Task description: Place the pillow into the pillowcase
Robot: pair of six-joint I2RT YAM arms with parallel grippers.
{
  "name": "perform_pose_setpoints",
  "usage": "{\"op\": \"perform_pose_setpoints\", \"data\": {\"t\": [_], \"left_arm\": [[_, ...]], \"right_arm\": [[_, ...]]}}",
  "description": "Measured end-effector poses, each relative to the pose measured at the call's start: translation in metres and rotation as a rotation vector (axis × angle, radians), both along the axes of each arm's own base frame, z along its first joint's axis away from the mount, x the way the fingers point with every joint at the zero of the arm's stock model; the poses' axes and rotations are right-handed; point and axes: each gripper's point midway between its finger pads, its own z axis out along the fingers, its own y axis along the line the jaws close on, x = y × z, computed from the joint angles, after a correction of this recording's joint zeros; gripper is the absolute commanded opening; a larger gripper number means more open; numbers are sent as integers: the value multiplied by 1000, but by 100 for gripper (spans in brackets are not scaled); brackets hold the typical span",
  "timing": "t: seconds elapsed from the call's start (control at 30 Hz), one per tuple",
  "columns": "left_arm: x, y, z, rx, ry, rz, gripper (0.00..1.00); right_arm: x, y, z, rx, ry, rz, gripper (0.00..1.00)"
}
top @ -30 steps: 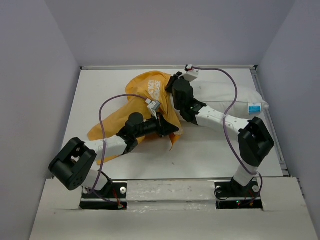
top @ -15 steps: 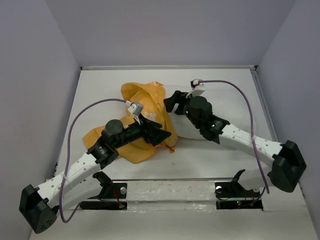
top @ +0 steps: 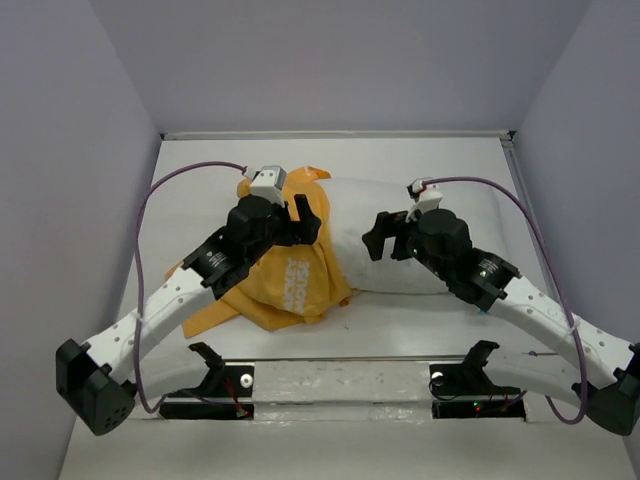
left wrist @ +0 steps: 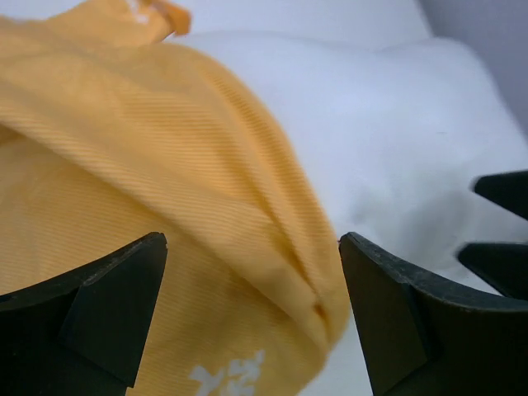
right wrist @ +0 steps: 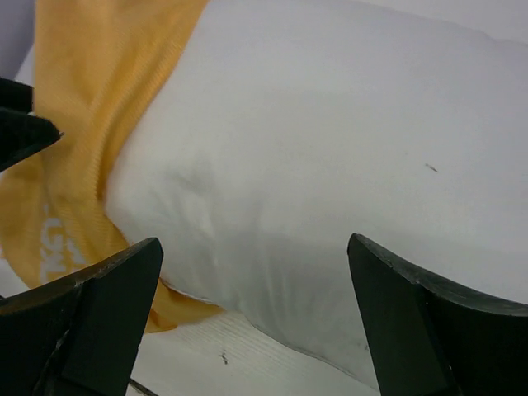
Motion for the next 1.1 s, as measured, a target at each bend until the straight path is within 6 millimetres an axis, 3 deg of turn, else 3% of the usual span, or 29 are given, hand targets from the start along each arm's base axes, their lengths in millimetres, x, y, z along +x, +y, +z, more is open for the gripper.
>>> {"op": "perform_pose_setpoints", "data": {"t": [0.07,0.1,0.13,0.17,0.2,0.23,0.33,0.37,0.5,0.73,0.83,0.93,1.0,1.03,1.1], "left_arm": [[17,6,-38,91,76,47,95],[24,9,-52,123,104,65,94],[30,11,-64,149,129,76,84],[36,13,-72,165,144,84,77],[41,13,-77,171,149,87,67],[47,12,-80,172,148,90,39],[63,1,-77,162,126,74,4],[70,-3,-72,156,115,68,0],[88,-25,-52,108,76,13,0],[96,-88,1,1,27,-203,0],[89,-117,10,8,16,-295,0],[78,-126,6,21,27,-348,0],[75,-128,6,16,27,-369,31],[74,-128,6,16,26,-385,69],[76,-126,6,25,20,-388,96]], "right_arm": [[-3,-5,-21,-56,42,8,100],[-5,-5,-29,-76,59,17,88],[-7,-5,-41,-107,86,30,76],[-9,-3,-56,-147,123,54,59],[-9,0,-64,-163,141,67,6],[-9,5,-80,-194,178,95,0],[-8,15,-104,-214,221,136,0],[-10,20,-109,-206,221,151,0],[-27,47,-113,-192,190,231,0],[-71,112,-83,-97,160,453,0],[-69,138,-66,-73,162,500,0],[-61,150,-51,-32,145,488,0],[-57,154,-44,20,150,458,0],[-53,158,-40,63,154,432,2],[-46,164,-36,125,141,401,18]]}}
